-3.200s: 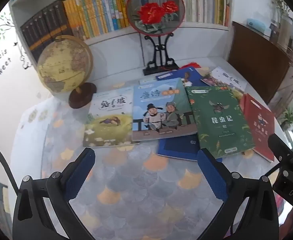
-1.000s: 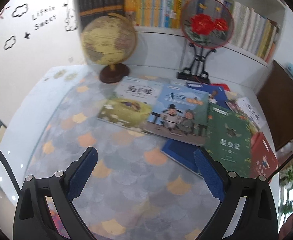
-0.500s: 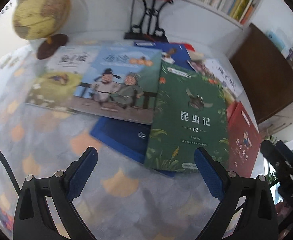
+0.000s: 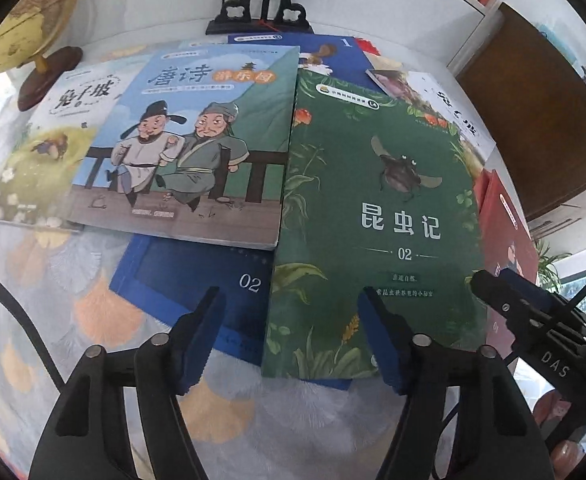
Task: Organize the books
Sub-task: 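Close the right gripper on the edge of the beetle-cover book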
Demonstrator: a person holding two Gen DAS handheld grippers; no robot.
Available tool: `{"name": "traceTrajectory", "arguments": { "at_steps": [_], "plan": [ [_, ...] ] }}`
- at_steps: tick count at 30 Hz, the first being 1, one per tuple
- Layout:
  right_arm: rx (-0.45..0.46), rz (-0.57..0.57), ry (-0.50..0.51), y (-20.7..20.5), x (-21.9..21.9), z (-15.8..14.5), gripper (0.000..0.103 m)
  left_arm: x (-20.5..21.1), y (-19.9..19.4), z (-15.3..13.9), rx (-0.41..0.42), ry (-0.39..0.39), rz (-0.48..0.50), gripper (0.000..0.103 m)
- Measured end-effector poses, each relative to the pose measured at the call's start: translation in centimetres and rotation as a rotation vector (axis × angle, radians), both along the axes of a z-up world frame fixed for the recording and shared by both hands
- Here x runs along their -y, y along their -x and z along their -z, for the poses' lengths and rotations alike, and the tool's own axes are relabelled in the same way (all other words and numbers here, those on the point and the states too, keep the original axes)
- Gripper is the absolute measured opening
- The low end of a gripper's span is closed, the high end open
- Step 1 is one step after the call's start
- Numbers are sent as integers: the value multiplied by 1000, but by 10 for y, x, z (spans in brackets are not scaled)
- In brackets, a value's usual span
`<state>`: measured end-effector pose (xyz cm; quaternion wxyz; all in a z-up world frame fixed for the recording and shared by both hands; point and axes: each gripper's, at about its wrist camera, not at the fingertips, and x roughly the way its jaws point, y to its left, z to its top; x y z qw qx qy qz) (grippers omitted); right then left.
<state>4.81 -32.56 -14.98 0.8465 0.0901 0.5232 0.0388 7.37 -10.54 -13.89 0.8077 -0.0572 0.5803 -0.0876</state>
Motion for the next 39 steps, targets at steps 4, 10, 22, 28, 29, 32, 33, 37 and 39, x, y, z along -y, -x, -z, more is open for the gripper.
{"name": "traceTrajectory", "arguments": {
  "at_steps": [4, 10, 22, 28, 29, 32, 33, 37, 39],
  "plan": [
    [-8, -14, 0, -1, -6, 6, 50, 4, -4, 6, -12, 11, 14, 53],
    [-1, -42, -1, -2, -16, 5, 47, 12, -1, 6, -10, 38, 52, 51],
    [-29, -82, 27, 8, -15, 4, 47, 21, 14, 3, -25, 128, 132, 51],
    [-33, -91, 60, 21, -2, -1, 48, 32, 29, -7, -11, 151, 173, 51],
    [-36, -88, 51, 22, 0, -1, 48, 32, 31, -9, -10, 154, 183, 51],
    [-40, -95, 47, 28, 1, -4, 48, 33, 35, -11, -16, 171, 201, 51],
    [-42, -99, 51, 30, 1, -5, 49, 33, 37, -11, -18, 179, 203, 51],
    [-41, -111, 64, 38, 4, -3, 52, 40, 40, -1, -32, 166, 215, 51],
    [-50, -113, 69, 36, 8, 2, 52, 40, 39, 5, -34, 147, 211, 51]
  ]
}}
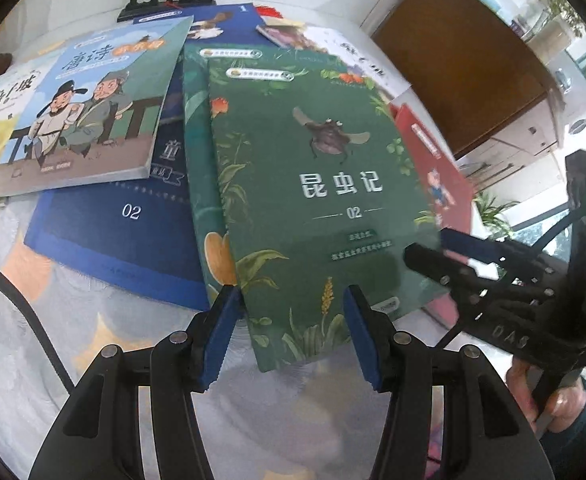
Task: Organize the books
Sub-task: 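Close the right gripper on the edge of the beetle-cover book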
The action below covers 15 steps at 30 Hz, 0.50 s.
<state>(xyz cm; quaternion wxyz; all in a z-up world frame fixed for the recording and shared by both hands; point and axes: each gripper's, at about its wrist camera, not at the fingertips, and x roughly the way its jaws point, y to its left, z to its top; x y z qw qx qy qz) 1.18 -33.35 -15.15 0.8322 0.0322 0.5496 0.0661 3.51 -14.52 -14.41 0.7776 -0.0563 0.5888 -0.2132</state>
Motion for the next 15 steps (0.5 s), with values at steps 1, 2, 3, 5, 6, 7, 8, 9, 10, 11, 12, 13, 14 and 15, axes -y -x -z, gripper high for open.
{"name": "traceTrajectory", "arguments": {
  "at_steps": [1, 2, 3, 5, 6, 7, 8, 9, 10, 11, 12, 13, 14, 15],
  "plan": [
    [-1, 1, 5, -1, 2, 2, 52, -2, 0, 1, -3, 5, -5, 51],
    [1, 4, 11, -3, 5, 3, 52, -5, -1, 1, -4, 12, -14, 51],
    [5, 11, 15, -4, 8, 3, 52, -7, 0, 0, -3, 12, -20, 51],
    [8, 36, 8, -4, 15, 4, 52, -11, -1, 1, -3, -2, -32, 51],
    [4, 42, 0, -5, 18, 6, 52, -12, 0, 3, -6, -9, -35, 51],
    [2, 48, -9, -5, 20, 7, 52, -12, -1, 6, -12, -13, -35, 51],
    [4, 50, -24, -4, 22, 9, 52, -12, 0, 8, -18, -11, -31, 51],
    [6, 53, -40, -3, 22, 10, 52, -13, 0, 11, -23, -9, -30, 51],
    [5, 52, -52, -3, 21, 11, 52, -15, 0, 12, -24, -4, -32, 51],
    [4, 50, -65, -2, 20, 11, 52, -16, -1, 12, -24, 6, -38, 51],
    [3, 47, -72, -1, 19, 12, 52, -17, 0, 11, -22, 12, -40, 51],
    [2, 42, -73, 1, 16, 12, 52, -18, 1, 10, -18, 19, -41, 51],
    [1, 31, -67, 3, 13, 12, 52, -18, 3, 8, -16, 32, -37, 51],
    [1, 23, -62, 4, 11, 11, 52, -18, 5, 7, -16, 43, -30, 51]
  ]
}}
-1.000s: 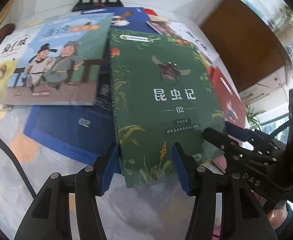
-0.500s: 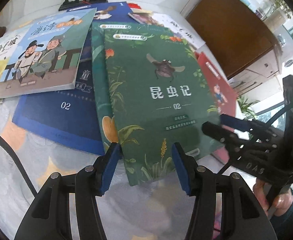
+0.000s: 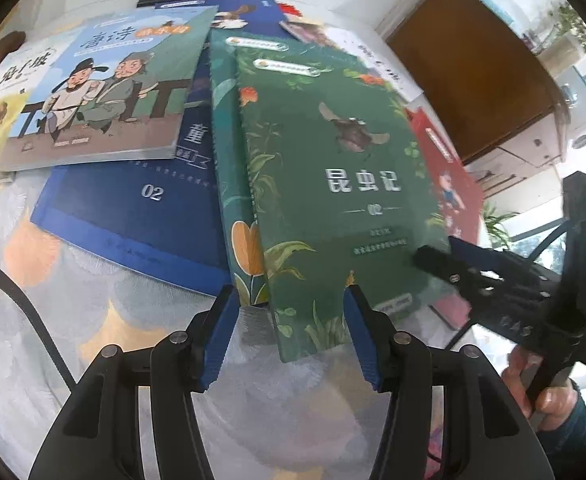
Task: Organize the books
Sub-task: 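Close the right gripper on the edge of the beetle-cover book, then lift the beetle-cover book with the right gripper and carry it away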
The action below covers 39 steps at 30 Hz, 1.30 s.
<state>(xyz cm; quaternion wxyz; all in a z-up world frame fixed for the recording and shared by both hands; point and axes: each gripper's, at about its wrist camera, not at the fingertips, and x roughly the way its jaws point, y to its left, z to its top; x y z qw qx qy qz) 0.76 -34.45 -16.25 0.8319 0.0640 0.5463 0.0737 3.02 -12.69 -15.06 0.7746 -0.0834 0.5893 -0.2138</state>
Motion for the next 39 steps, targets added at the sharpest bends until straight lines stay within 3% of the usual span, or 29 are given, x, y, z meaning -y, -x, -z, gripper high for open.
{"name": "traceTrajectory", "arguments": {
  "at_steps": [3, 8, 13, 20, 24, 26, 29, 35, 37, 39],
  "plan": [
    [11, -16, 32, 5, -5, -2, 52, 1, 7, -5, 25, -31, -17, 51],
    [8, -1, 31, 8, -1, -2, 52, -2, 11, -12, 52, 5, -24, 51],
    [20, -9, 22, 8, -1, -3, 52, 9, 1, -4, 18, 28, 27, 51],
    [0, -16, -14, -2, -2, 2, 53, 13, -1, 4, 0, 36, 25, 51],
    [-3, -29, -8, 10, 5, -7, 53, 15, 11, -3, -23, 118, 97, 51],
    [-5, -38, -15, 19, 12, -8, 52, 21, 17, 0, -28, 98, 132, 51],
    [-44, -39, -40, 27, 23, 3, 52, 22, 15, 19, -77, 23, 93, 51],
    [-48, -26, -36, 29, 23, 7, 52, 24, 13, 20, -80, 42, 75, 49],
    [-39, -44, -45, 29, 18, 6, 53, 32, 13, 18, -72, 48, 84, 37],
    [-31, -49, -20, 31, 14, 6, 54, 35, 16, 6, -41, 77, 76, 36]
  ]
}}
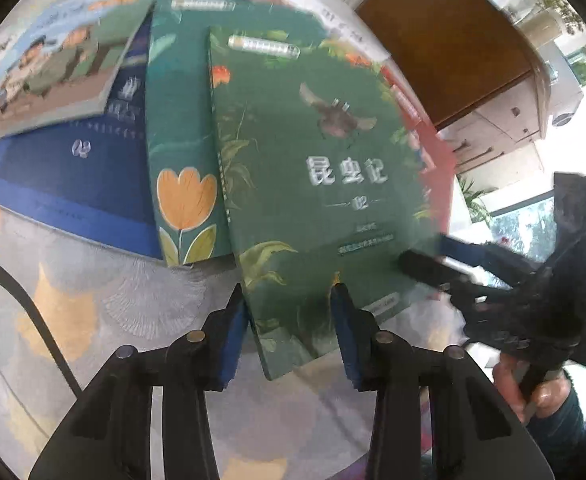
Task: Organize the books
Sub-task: 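Lift the beetle-cover book with the right gripper and carry it away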
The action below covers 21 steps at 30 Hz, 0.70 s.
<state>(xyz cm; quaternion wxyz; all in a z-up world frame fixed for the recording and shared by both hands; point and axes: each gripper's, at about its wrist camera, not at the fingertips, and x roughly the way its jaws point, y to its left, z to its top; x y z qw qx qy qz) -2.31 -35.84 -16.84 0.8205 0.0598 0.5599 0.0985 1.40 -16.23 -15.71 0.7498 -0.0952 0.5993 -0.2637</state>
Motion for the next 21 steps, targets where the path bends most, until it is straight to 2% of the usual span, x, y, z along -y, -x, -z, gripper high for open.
{"name": "traceTrajectory", "arguments": {
  "at_steps": [2, 5, 6, 9, 11, 12, 17, 21],
  "plan": [
    [4, 10, -1, 2, 3, 0, 54, -7, 2, -19, 16, 115, -10, 26],
    [2, 35, -91, 3, 17, 1, 54, -12, 1, -36, 13, 241, -13, 25],
    [-5, 40, -133, 3, 22, 2, 55, -8, -1, -37, 18, 225, -12, 25],
    [-8, 63, -230, 3, 32, 4, 63, 8, -6, -19, 15, 107, -14, 24],
    [-2, 90, -282, 4, 36, 5, 65, 12, -7, -7, -3, 92, -26, 19],
    [0, 97, -290, 5, 35, 5, 65, 12, -8, -3, -14, 100, -31, 16],
    [-6, 111, -284, 6, 31, 2, 65, 29, -16, 0, -49, 142, -44, 14],
    [-36, 115, -320, 5, 33, 3, 66, 28, -19, -13, -90, 256, -46, 12]
  ]
}}
